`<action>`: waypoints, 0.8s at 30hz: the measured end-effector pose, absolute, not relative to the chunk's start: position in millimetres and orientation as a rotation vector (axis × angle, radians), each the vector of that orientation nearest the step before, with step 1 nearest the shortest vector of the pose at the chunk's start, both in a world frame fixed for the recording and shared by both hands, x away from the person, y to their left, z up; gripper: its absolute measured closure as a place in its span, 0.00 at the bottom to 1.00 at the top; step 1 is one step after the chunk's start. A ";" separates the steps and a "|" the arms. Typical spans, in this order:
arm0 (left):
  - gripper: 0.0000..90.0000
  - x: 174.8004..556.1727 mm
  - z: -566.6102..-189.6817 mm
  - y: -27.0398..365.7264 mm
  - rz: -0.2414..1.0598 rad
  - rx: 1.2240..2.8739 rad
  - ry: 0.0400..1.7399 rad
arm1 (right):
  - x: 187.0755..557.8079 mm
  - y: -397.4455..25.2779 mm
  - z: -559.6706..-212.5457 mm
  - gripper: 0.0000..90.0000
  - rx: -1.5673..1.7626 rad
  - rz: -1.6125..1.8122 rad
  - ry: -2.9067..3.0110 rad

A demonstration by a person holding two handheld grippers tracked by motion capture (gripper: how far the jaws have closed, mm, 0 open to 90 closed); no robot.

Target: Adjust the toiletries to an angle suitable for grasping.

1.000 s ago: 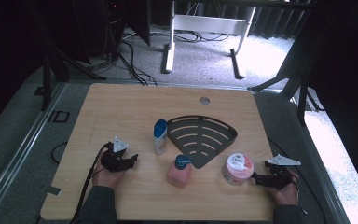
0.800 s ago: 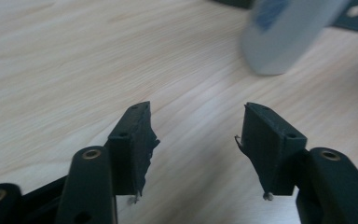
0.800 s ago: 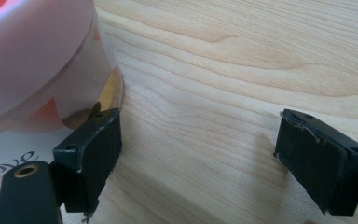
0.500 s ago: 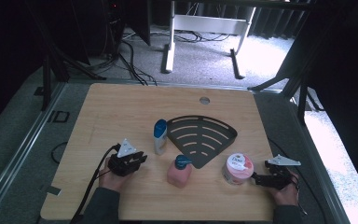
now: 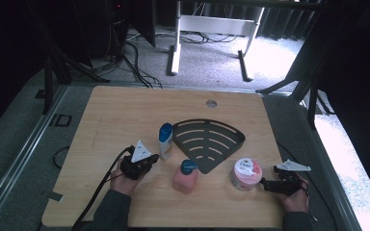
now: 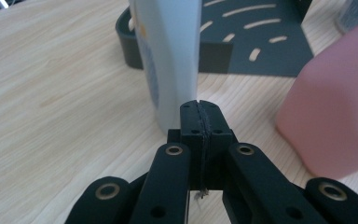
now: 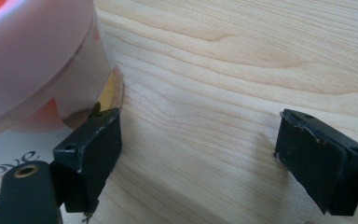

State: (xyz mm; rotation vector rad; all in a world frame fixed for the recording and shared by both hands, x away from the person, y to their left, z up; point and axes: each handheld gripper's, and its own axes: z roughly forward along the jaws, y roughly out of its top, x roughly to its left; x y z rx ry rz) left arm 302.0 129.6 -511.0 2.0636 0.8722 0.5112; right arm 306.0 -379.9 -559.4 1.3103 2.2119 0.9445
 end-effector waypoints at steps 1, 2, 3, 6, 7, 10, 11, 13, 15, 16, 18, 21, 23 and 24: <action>1.00 302.7 -510.8 128.5 0.510 2.062 0.869 | 306.0 -379.9 -559.4 0.16 1.311 0.944 2.212; 1.00 303.1 -511.0 127.3 0.511 2.062 0.867 | 306.0 -379.9 -559.4 0.16 1.311 0.944 2.212; 1.00 303.6 -511.0 126.1 0.519 2.066 0.861 | 306.0 -379.9 -559.4 0.16 1.310 0.944 2.212; 0.99 305.7 -509.3 123.3 0.527 2.058 0.851 | 306.0 -379.9 -559.4 0.16 1.311 0.944 2.212; 0.99 306.8 -508.6 122.1 0.530 2.054 0.849 | 306.0 -379.9 -559.4 0.16 1.311 0.944 2.212; 0.99 310.5 -507.9 120.0 0.533 2.061 0.845 | 306.0 -379.9 -559.4 0.16 1.311 0.944 2.212; 0.99 311.5 -508.4 119.6 0.529 2.060 0.841 | 306.0 -379.9 -559.4 0.16 1.311 0.944 2.212; 0.99 312.9 -509.7 118.5 0.534 2.070 0.845 | 306.0 -379.9 -559.4 0.16 1.310 0.944 2.212; 0.99 314.3 -510.2 118.0 0.530 2.076 0.844 | 306.0 -379.9 -559.4 0.16 1.310 0.944 2.212; 0.99 315.0 -510.4 117.2 0.527 2.073 0.841 | 306.0 -379.9 -559.4 0.16 1.311 0.944 2.212; 0.99 317.2 -510.3 115.9 0.535 2.081 0.833 | 306.0 -379.9 -559.4 0.16 1.311 0.944 2.212; 0.98 321.5 -511.2 113.3 0.539 2.086 0.833 | 306.0 -379.9 -559.4 0.16 1.311 0.944 2.212; 0.98 323.8 -512.7 110.9 0.546 2.083 0.829 | 306.0 -379.9 -559.4 0.16 1.311 0.944 2.212; 0.98 325.2 -513.9 109.9 0.545 2.085 0.828 | 306.0 -379.9 -559.4 0.16 1.311 0.944 2.212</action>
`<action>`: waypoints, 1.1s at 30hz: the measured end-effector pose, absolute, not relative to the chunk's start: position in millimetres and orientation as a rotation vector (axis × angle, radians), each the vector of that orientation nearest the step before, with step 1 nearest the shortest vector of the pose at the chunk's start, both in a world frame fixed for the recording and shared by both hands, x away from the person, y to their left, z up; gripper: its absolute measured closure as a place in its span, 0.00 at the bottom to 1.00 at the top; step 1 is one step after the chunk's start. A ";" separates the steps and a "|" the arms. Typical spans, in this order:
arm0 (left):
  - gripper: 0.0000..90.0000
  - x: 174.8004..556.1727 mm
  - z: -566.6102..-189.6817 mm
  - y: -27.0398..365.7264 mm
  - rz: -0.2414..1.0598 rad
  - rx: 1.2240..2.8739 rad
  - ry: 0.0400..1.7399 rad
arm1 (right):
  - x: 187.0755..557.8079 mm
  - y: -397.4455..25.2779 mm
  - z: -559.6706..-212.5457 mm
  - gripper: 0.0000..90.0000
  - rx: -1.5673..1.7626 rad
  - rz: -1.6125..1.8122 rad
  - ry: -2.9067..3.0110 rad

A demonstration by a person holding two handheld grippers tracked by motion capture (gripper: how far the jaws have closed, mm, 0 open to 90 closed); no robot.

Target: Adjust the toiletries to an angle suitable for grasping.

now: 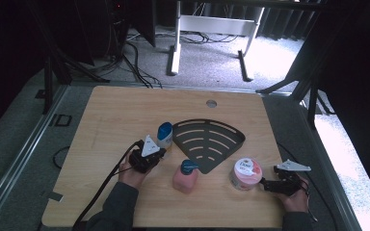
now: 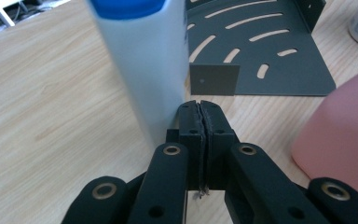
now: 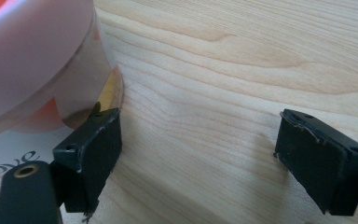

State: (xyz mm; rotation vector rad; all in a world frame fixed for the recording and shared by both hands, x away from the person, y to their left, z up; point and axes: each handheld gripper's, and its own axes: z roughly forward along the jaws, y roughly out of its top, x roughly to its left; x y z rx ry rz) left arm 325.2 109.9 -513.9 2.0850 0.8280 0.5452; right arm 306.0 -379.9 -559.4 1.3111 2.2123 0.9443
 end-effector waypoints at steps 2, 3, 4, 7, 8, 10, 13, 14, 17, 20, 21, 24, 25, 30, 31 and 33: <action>0.98 328.0 -516.9 107.6 0.549 2.085 0.826 | 306.0 -379.9 -559.3 0.16 1.311 0.944 2.212; 0.98 329.6 -518.3 106.7 0.546 2.085 0.830 | 306.0 -379.9 -559.4 0.16 1.310 0.944 2.212; 0.98 331.2 -519.6 106.0 0.547 2.087 0.829 | 306.0 -379.9 -559.4 0.16 1.310 0.944 2.213; 0.98 335.8 -523.2 103.5 0.547 2.093 0.834 | 306.0 -379.9 -559.4 0.16 1.311 0.944 2.212; 0.98 337.5 -524.3 102.8 0.546 2.098 0.834 | 306.0 -379.9 -559.3 0.16 1.311 0.944 2.212; 0.98 341.5 -526.5 101.4 0.556 2.116 0.832 | 306.0 -379.9 -559.4 0.16 1.310 0.945 2.212; 0.98 347.1 -529.2 99.6 0.575 2.145 0.834 | 306.0 -379.9 -559.3 0.16 1.311 0.944 2.212; 0.98 349.0 -530.1 99.6 0.574 2.148 0.839 | 306.0 -379.9 -559.3 0.16 1.311 0.944 2.213; 0.99 354.1 -533.1 100.2 0.583 2.165 0.845 | 306.0 -380.0 -559.4 0.16 1.310 0.945 2.213; 0.99 359.1 -535.6 99.9 0.587 2.178 0.848 | 306.1 -380.1 -559.4 0.16 1.309 0.945 2.214; 0.98 360.8 -536.2 99.7 0.587 2.183 0.845 | 306.1 -380.1 -559.3 0.16 1.309 0.945 2.214; 0.98 365.4 -537.7 98.4 0.583 2.194 0.842 | 306.0 -380.0 -559.3 0.16 1.309 0.945 2.214; 0.98 366.7 -538.1 98.1 0.583 2.194 0.842 | 306.0 -380.0 -559.3 0.16 1.309 0.945 2.214; 0.99 366.5 -536.7 99.2 0.533 2.184 0.852 | 306.0 -380.1 -559.4 0.16 1.308 0.945 2.214; 0.99 363.1 -534.3 97.6 0.522 2.182 0.840 | 306.1 -380.1 -559.4 0.16 1.308 0.945 2.214; 0.98 353.9 -527.0 94.9 0.499 2.180 0.804 | 306.0 -380.2 -559.4 0.16 1.308 0.945 2.215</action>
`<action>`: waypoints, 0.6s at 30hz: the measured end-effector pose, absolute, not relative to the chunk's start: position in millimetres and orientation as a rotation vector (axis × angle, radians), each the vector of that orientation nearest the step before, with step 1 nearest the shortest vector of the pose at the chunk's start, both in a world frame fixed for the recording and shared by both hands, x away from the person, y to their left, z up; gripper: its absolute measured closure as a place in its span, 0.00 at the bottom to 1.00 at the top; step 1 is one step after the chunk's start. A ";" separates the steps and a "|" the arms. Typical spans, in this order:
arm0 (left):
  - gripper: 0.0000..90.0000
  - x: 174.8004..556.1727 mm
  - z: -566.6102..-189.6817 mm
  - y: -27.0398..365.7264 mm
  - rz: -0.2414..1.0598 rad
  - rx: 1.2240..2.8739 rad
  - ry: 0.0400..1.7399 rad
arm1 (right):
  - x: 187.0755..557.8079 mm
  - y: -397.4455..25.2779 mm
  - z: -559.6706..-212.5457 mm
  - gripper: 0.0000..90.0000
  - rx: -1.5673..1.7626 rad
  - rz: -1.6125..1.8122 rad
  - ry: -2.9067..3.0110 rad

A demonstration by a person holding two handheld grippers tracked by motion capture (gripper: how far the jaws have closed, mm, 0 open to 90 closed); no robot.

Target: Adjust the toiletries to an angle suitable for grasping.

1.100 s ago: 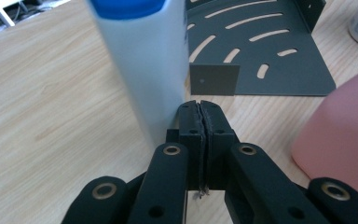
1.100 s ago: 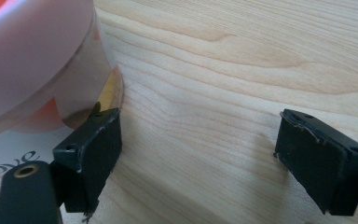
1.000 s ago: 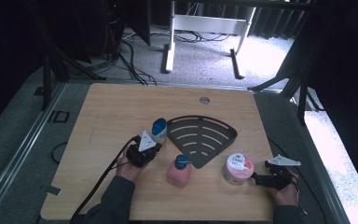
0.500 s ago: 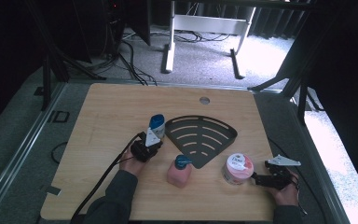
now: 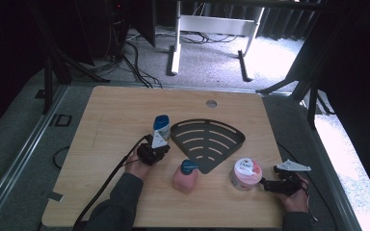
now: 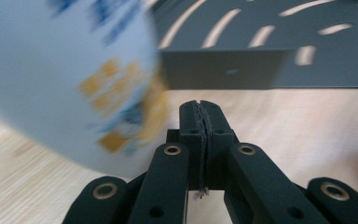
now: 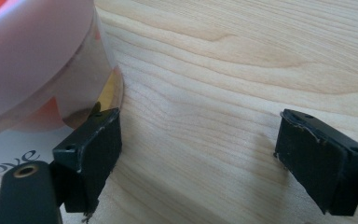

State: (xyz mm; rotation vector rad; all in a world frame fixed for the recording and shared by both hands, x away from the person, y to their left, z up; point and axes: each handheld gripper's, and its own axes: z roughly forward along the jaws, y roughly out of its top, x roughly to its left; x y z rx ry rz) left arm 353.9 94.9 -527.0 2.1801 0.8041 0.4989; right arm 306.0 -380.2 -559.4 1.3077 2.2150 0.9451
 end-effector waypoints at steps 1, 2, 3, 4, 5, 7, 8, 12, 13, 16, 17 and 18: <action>0.98 348.7 -523.1 93.6 0.487 2.172 0.790 | 306.0 -380.1 -559.4 0.16 1.308 0.945 2.215; 0.98 343.2 -519.1 92.2 0.471 2.170 0.772 | 306.1 -380.2 -559.4 0.16 1.307 0.945 2.215; 0.98 337.5 -515.0 91.1 0.468 2.173 0.751 | 306.0 -380.2 -559.4 0.16 1.308 0.945 2.215; 0.98 332.0 -511.0 90.7 0.467 2.172 0.735 | 306.0 -380.1 -559.4 0.16 1.308 0.945 2.215; 0.98 327.0 -507.0 90.8 0.454 2.168 0.722 | 306.0 -380.1 -559.4 0.16 1.308 0.945 2.215; 0.98 317.1 -499.7 90.8 0.443 2.160 0.697 | 306.0 -380.1 -559.4 0.16 1.307 0.945 2.215; 0.98 312.7 -496.4 90.5 0.438 2.158 0.685 | 306.0 -380.1 -559.4 0.16 1.307 0.945 2.215; 0.98 296.7 -484.8 90.2 0.425 2.137 0.645 | 306.0 -380.1 -559.4 0.16 1.307 0.945 2.215; 0.98 293.5 -482.5 90.4 0.422 2.131 0.641 | 306.0 -380.1 -559.4 0.16 1.308 0.945 2.215; 0.98 283.8 -475.4 91.5 0.414 2.123 0.625 | 306.0 -380.1 -559.4 0.16 1.308 0.945 2.215; 0.98 280.1 -472.9 91.8 0.406 2.119 0.619 | 306.0 -380.1 -559.4 0.16 1.307 0.945 2.215; 0.98 276.0 -470.6 91.6 0.403 2.112 0.612 | 306.0 -380.1 -559.4 0.16 1.307 0.945 2.215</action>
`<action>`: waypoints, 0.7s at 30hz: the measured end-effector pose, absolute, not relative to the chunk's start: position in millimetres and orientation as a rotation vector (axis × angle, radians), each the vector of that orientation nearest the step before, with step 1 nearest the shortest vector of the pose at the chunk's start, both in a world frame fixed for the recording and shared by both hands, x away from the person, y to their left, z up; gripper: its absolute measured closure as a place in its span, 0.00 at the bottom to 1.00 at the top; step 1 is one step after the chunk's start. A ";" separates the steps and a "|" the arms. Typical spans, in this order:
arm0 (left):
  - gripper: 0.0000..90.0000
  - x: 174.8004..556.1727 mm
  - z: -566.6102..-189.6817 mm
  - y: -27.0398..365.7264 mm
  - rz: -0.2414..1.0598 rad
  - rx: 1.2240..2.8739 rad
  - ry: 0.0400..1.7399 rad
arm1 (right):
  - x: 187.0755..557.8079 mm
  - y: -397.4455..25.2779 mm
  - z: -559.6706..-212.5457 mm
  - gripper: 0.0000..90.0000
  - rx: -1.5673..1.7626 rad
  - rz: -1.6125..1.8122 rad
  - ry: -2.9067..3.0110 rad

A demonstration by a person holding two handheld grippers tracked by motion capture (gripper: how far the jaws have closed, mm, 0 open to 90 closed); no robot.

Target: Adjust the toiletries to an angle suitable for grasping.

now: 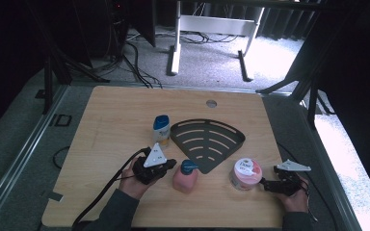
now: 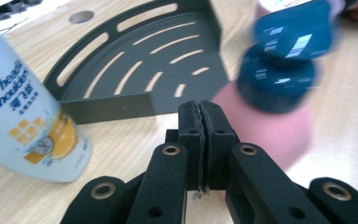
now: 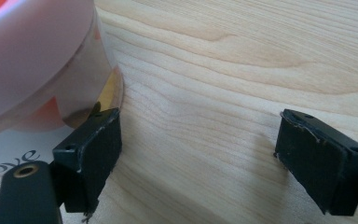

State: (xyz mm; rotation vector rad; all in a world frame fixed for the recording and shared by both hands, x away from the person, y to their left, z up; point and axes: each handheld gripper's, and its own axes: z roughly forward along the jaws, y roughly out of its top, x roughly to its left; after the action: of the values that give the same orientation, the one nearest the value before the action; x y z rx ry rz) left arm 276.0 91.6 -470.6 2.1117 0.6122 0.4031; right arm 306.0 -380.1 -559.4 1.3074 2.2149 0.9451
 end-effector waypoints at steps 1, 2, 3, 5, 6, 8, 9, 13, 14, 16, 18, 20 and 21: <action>0.98 272.2 -468.1 91.6 0.400 2.109 0.599 | 306.0 -380.1 -559.4 0.16 1.308 0.945 2.215; 0.98 268.4 -466.1 91.1 0.392 2.102 0.592 | 306.0 -380.1 -559.4 0.16 1.307 0.945 2.215; 0.98 265.1 -464.2 90.5 0.388 2.101 0.587 | 306.0 -380.1 -559.4 0.16 1.307 0.945 2.215; 0.98 259.4 -460.9 87.8 0.381 2.109 0.570 | 306.0 -380.1 -559.4 0.16 1.307 0.945 2.215; 0.98 256.5 -459.5 85.7 0.374 2.108 0.559 | 306.0 -380.1 -559.4 0.16 1.307 0.945 2.215; 0.98 252.2 -456.5 80.4 0.369 2.113 0.533 | 306.0 -380.1 -559.4 0.16 1.307 0.945 2.215; 0.98 250.9 -455.5 77.6 0.365 2.110 0.523 | 306.0 -380.1 -559.4 0.16 1.307 0.945 2.215; 0.98 247.4 -455.9 67.8 0.328 2.105 0.504 | 306.0 -380.1 -559.4 0.16 1.307 0.945 2.215; 0.98 246.7 -456.7 65.5 0.321 2.106 0.498 | 306.0 -380.1 -559.4 0.16 1.308 0.945 2.215; 0.98 245.7 -458.5 60.8 0.306 2.106 0.497 | 306.0 -380.1 -559.4 0.16 1.308 0.945 2.215; 0.98 245.9 -460.9 56.3 0.287 2.107 0.489 | 306.0 -380.1 -559.4 0.16 1.307 0.945 2.215; 0.98 247.2 -463.3 51.8 0.275 2.109 0.487 | 306.0 -380.1 -559.4 0.16 1.307 0.945 2.215; 0.98 248.0 -464.3 49.9 0.274 2.109 0.485 | 306.0 -380.1 -559.4 0.16 1.308 0.945 2.215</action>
State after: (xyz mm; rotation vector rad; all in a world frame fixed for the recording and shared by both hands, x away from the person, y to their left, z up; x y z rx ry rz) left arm 248.0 49.9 -464.3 2.1091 0.4846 0.2735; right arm 306.0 -380.1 -559.4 1.3076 2.2148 0.9451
